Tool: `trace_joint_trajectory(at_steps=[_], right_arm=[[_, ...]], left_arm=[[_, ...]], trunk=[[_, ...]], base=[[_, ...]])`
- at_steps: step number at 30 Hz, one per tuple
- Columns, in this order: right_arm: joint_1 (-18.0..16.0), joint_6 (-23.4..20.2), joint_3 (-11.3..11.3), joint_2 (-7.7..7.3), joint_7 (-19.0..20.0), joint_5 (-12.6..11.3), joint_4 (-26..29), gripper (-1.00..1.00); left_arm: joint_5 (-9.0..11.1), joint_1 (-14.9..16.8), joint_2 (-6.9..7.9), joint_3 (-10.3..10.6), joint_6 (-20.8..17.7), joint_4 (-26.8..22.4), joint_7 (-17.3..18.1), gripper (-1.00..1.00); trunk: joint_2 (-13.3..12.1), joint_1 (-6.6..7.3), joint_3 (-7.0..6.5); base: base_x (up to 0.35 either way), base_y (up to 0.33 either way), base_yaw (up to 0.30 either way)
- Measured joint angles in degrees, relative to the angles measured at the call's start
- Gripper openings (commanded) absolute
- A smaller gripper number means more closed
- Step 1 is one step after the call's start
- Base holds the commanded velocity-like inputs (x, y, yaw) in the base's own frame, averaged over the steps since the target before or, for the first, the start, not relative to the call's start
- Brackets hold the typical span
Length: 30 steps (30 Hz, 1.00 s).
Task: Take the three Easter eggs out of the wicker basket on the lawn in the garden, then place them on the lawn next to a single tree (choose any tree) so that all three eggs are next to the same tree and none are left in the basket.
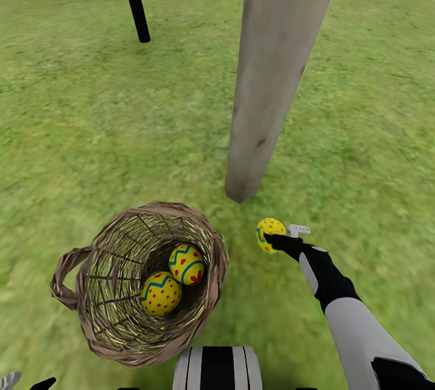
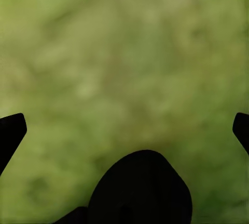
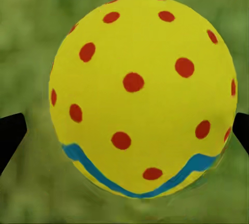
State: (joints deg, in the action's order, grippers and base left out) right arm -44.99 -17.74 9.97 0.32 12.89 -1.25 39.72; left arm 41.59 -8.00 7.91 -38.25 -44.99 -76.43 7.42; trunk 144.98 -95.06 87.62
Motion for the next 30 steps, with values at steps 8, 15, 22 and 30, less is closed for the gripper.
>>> trace_joint_trajectory(at_steps=[8,15,22,30], right_arm=[[0.2,-0.2,0.2,-0.07,0.3,0.0,3.1,1.00],[0.9,-0.8,0.3,-0.19,0.4,-0.1,7.2,1.00],[7.1,-13.8,0.4,-0.45,0.6,-0.2,27.6,1.00],[14.4,-28.2,-1.9,-0.57,0.8,-0.3,47.9,1.00]], left_arm=[[-0.3,0.0,-0.35,0.1,1.6,2.8,-0.3,1.00],[-0.3,0.0,-0.06,0.1,2.5,3.7,-0.3,1.00],[-0.2,0.0,0.10,0.1,2.4,3.8,0.0,1.00],[-0.2,0.0,0.09,0.1,2.5,3.8,0.2,1.00]], trunk=[[0.0,0.00,0.00],[0.0,-0.03,0.00],[0.0,0.08,-0.66],[-0.1,0.29,-2.44]], base=[[-0.016,0.000,0.000],[-0.274,0.000,0.000],[-0.046,0.000,0.000],[-0.001,0.000,0.024]])
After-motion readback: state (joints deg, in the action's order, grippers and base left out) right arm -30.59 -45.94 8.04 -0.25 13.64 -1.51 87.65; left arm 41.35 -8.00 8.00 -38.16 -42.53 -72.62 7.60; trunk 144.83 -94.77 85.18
